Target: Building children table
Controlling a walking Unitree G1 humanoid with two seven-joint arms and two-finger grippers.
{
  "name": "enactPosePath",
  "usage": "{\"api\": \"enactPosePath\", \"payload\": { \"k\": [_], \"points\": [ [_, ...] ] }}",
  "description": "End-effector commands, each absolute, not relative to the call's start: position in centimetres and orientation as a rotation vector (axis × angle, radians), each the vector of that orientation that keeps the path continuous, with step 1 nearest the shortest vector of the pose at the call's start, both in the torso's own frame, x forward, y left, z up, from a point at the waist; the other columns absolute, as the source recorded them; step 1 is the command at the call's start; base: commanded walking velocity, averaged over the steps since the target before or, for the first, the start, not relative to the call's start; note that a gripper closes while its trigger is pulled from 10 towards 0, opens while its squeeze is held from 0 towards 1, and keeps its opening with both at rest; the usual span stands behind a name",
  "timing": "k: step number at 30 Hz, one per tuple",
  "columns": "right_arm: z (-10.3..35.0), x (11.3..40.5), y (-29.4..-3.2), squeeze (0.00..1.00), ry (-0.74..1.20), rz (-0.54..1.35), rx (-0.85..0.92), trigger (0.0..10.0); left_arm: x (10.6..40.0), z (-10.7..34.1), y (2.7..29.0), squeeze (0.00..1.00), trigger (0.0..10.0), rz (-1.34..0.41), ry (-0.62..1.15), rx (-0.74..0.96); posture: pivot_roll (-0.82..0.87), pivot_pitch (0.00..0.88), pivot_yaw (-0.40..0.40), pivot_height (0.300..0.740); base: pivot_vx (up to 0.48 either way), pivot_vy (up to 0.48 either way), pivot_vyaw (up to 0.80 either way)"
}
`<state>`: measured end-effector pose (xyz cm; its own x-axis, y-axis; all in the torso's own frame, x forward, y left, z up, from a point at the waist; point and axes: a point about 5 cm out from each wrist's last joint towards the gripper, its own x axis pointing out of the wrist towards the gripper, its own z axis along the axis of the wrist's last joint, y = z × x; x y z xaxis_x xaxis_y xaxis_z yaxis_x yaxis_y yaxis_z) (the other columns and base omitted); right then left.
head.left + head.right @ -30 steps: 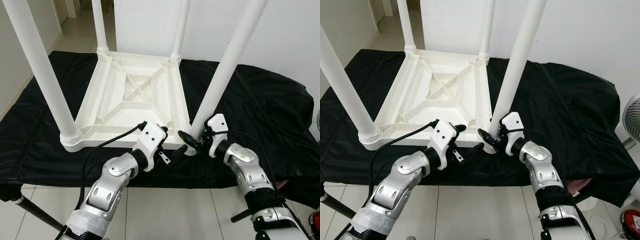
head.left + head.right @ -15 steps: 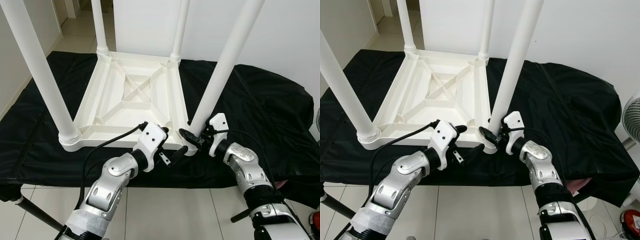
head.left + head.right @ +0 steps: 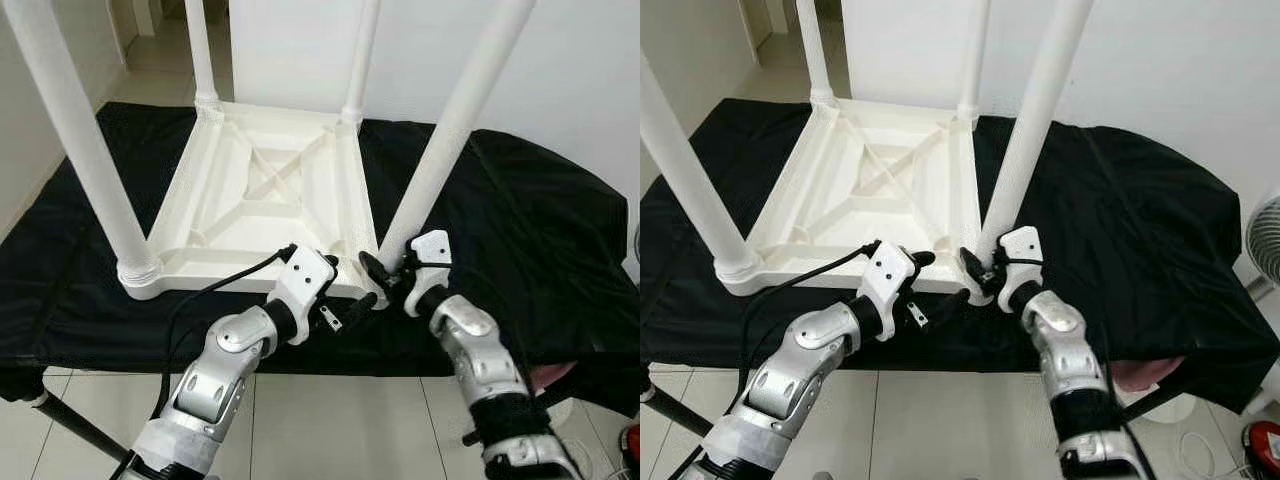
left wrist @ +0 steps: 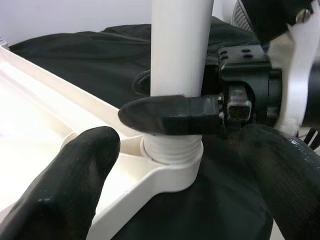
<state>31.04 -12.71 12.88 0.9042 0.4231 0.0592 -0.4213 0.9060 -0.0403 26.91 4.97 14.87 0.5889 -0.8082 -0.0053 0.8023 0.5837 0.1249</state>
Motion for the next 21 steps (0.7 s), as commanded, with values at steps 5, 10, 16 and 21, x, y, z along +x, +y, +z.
{"api": "enactPosePath", "payload": {
  "k": [5, 10, 16, 21],
  "points": [
    [12.0, 30.4, -12.4, 0.00, -0.001, 0.138, 0.031, 10.0, 26.7, 15.1, 4.6, 0.00, 10.0, -0.931, -0.063, 0.122, -0.05, 0.000, -0.074, 0.740, 0.000, 0.000, 0.00],
    [12.1, 29.8, -12.1, 0.00, 0.017, 0.030, 0.042, 10.0, 26.5, 15.0, 4.4, 0.00, 10.0, -0.934, -0.062, 0.116, -0.05, 0.000, -0.075, 0.740, 0.000, 0.000, 0.00],
    [12.4, 29.7, -12.5, 1.00, 0.005, 0.029, 0.052, 10.0, 26.5, 15.0, 4.4, 0.00, 10.0, -0.939, -0.062, 0.120, -0.05, 0.000, -0.072, 0.740, 0.000, 0.000, 0.00],
    [12.9, 29.8, -12.9, 1.00, -0.022, 0.086, 0.065, 10.0, 26.4, 14.8, 4.6, 0.00, 10.0, -0.947, -0.055, 0.129, -0.05, 0.000, -0.070, 0.740, 0.000, 0.000, 0.00]
  ]
}}
